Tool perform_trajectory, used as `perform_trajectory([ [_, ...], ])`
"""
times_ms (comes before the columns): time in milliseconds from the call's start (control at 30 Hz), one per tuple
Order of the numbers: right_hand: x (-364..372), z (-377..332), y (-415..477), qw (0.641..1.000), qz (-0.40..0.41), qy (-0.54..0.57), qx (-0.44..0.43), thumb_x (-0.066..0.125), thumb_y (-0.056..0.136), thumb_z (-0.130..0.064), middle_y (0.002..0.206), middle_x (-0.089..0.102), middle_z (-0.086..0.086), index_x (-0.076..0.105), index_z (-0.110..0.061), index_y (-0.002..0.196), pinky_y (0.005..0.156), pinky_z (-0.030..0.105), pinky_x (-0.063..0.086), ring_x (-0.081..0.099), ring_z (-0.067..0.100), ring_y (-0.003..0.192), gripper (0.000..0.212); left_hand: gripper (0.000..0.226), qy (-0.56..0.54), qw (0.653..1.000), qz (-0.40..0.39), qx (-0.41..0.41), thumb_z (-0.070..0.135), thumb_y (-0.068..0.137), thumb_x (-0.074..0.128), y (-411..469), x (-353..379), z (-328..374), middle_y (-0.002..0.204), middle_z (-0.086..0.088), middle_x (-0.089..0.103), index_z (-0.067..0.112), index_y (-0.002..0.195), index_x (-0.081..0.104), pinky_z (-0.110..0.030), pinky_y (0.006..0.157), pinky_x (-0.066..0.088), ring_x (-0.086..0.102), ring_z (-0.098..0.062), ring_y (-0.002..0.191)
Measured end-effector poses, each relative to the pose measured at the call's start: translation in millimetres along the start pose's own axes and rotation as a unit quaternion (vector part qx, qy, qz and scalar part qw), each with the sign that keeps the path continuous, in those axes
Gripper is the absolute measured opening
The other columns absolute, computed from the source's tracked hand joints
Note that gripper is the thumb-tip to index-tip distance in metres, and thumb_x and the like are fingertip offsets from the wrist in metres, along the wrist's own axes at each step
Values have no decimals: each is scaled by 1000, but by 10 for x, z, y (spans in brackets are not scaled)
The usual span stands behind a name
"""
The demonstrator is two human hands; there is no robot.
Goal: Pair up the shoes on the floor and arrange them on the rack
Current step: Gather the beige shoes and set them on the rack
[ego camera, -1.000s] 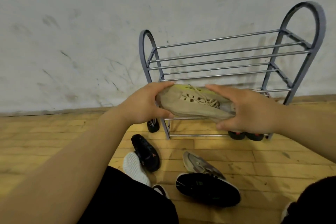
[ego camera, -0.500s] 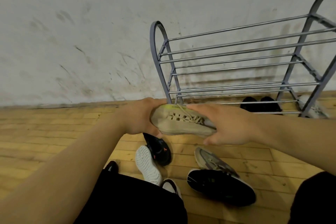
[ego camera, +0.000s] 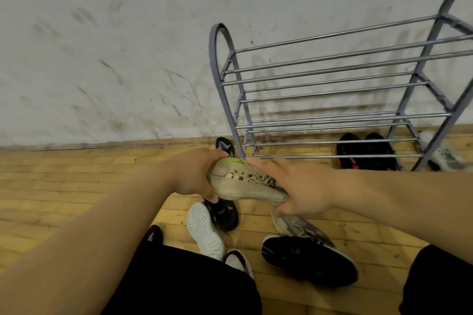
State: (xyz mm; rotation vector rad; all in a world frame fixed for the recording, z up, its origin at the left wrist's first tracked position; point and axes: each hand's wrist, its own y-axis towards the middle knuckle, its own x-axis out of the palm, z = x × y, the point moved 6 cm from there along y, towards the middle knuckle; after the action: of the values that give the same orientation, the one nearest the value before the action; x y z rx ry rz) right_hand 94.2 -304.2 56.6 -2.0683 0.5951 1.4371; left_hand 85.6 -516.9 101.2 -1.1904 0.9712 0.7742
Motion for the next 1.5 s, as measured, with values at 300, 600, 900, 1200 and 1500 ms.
perform_trajectory([
  [300, -593, 1074, -777, 986, 14, 24, 166, 90, 70, -45, 154, 48, 4, -6, -44, 160, 90, 37, 50, 58, 22, 115, 132, 122, -43, 993, 65, 85, 57, 68, 90, 728, -61, 1012, 158, -4, 40, 29, 163, 19, -43, 111, 45, 47, -29, 138],
  [600, -963, 1858, -1743, 942, 64, 82, 318, 94, 62, -38, 150, 51, -2, 14, -47, 160, 83, 35, 56, 64, 14, 91, 127, 112, -77, 971, 137, 179, 72, 72, 78, 1025, -188, 1978, 159, 1, 39, 36, 162, 21, -44, 113, 42, 43, -24, 142],
  [900, -1120, 2129, -2302, 920, 136, 118, 348, 97, 61, -36, 149, 49, -3, 25, -38, 160, 91, 28, 41, 53, 16, 115, 123, 104, -111, 956, 169, 213, 67, 75, 79, 986, -293, 2443, 158, 6, 42, 34, 160, 29, -38, 115, 38, 40, -17, 142],
  [1200, -1005, 1895, -3604, 870, 202, 177, 412, 95, 57, -51, 138, 50, -13, 22, -48, 156, 96, 30, 49, 58, 14, 116, 124, 86, -88, 919, 195, 331, 56, 71, 87, 393, -903, 3455, 132, 15, 55, 34, 145, 51, -23, 87, 38, 48, -6, 114],
  [1500, 564, 1419, -5372, 763, 221, 280, 539, 92, 64, -51, 137, 48, -15, 10, -45, 160, 83, 15, 43, 55, 8, 112, 126, 98, 83, 874, 52, 477, 71, 70, 79, 169, 0, 5321, 149, 18, 48, 45, 154, 35, -32, 99, 45, 51, -12, 130],
])
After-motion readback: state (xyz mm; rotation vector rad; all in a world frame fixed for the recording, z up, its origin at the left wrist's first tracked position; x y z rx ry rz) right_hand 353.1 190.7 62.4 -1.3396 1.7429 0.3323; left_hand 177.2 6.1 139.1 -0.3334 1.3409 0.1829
